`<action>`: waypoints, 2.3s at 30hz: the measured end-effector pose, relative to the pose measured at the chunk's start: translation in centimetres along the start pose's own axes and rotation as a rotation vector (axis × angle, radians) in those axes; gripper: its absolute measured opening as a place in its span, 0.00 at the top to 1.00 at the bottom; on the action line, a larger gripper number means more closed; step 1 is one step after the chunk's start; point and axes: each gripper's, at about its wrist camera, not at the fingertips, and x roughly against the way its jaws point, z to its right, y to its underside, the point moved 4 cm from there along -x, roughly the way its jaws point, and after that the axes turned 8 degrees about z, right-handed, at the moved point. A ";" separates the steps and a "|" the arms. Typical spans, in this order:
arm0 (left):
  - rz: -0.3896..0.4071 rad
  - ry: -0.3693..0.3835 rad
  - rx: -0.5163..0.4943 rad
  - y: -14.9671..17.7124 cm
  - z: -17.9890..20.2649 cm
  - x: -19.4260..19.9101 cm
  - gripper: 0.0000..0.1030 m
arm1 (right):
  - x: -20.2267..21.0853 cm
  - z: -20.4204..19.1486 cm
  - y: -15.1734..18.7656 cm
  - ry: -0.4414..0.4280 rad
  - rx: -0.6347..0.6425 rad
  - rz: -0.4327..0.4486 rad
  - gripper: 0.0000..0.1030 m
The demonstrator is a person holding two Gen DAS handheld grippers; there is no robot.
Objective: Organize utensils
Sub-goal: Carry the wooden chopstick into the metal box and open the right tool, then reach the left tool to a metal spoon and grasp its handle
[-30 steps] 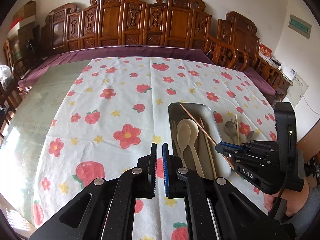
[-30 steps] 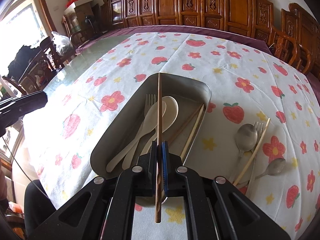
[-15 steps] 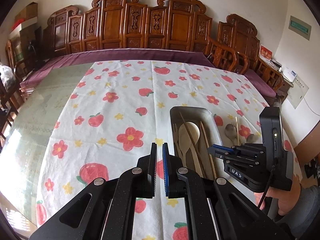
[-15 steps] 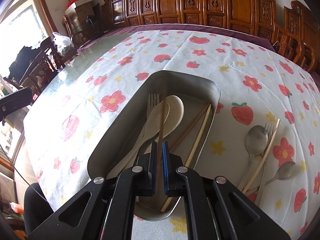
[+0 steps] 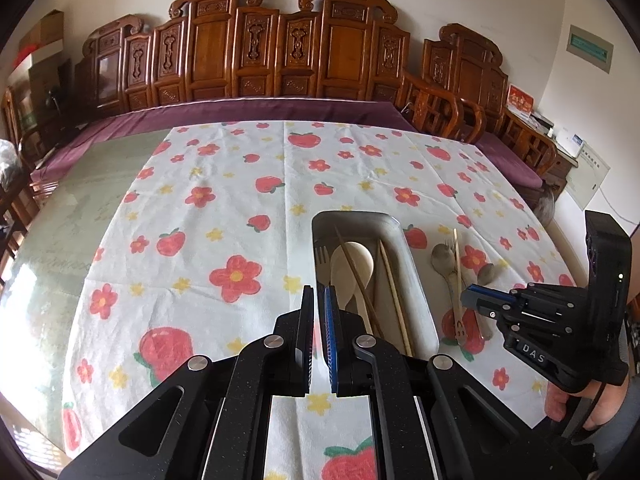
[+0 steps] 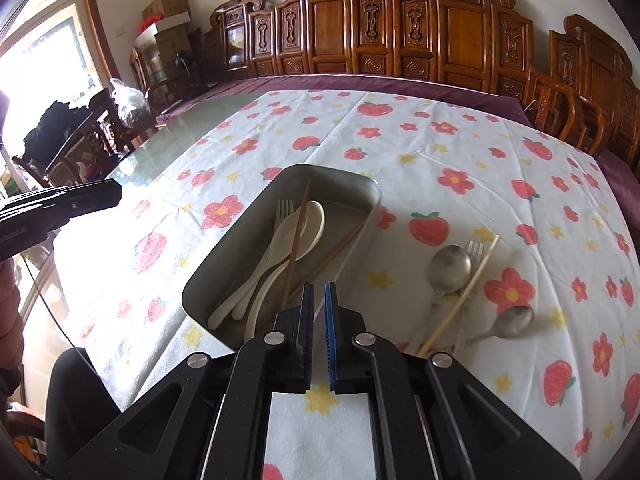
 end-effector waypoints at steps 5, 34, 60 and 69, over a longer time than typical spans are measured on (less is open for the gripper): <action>-0.003 0.011 -0.014 0.0 1.2 -0.1 0.96 | 2.1 1.7 0.4 0.025 -0.018 0.026 0.93; -0.081 0.099 -0.090 2.1 9.0 -3.6 0.66 | 3.4 9.6 5.9 0.121 -0.120 -0.030 0.81; -0.259 0.168 -0.141 3.5 17.6 -15.3 0.82 | 4.3 13.8 7.5 0.077 -0.180 -0.004 0.81; -0.330 0.131 -0.168 4.4 18.3 -19.0 0.88 | 3.6 14.4 7.9 0.057 -0.194 -0.007 0.81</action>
